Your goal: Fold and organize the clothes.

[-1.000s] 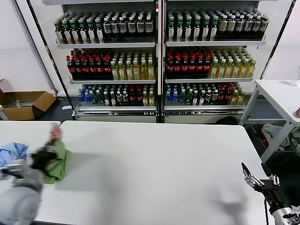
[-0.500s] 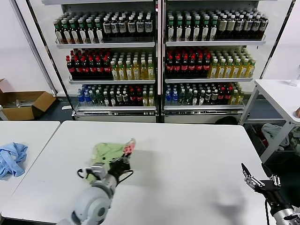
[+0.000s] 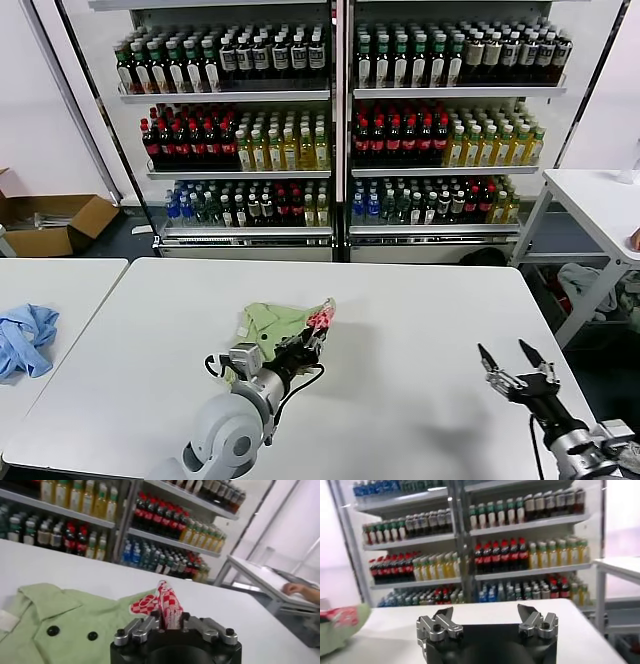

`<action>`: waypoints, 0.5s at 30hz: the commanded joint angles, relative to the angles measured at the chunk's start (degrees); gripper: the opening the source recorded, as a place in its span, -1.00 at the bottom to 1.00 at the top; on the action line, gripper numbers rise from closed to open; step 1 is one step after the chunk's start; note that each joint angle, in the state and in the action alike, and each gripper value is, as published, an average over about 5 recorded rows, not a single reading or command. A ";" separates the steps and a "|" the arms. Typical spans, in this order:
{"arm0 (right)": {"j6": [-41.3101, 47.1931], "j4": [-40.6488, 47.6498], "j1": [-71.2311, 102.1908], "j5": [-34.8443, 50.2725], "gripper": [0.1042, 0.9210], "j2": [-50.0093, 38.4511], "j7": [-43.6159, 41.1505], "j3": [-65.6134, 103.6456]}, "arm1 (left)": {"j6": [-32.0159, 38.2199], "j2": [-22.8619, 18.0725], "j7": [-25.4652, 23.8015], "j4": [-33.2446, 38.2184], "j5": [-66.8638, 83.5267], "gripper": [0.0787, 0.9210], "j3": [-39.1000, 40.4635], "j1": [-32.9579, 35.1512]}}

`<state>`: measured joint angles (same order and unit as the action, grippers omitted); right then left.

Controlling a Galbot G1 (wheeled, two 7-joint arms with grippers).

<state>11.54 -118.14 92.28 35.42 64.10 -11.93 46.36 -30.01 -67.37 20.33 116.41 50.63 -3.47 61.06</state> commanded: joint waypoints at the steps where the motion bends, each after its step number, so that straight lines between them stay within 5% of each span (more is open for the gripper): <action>1: 8.44 1.09 -10.33 -0.31 0.76 -3.67 4.42 -13.65 | 3.19 2.34 -7.23 2.97 0.00 -0.21 -5.05 2.06; 15: 17.40 8.10 -23.35 -0.95 0.76 -0.91 11.28 -37.42 | 8.07 7.24 -12.96 0.61 -13.25 0.70 -21.81 6.25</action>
<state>21.56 -114.41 78.01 35.29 62.78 -5.10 26.17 -25.57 -62.93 11.86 119.26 48.63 -13.37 64.84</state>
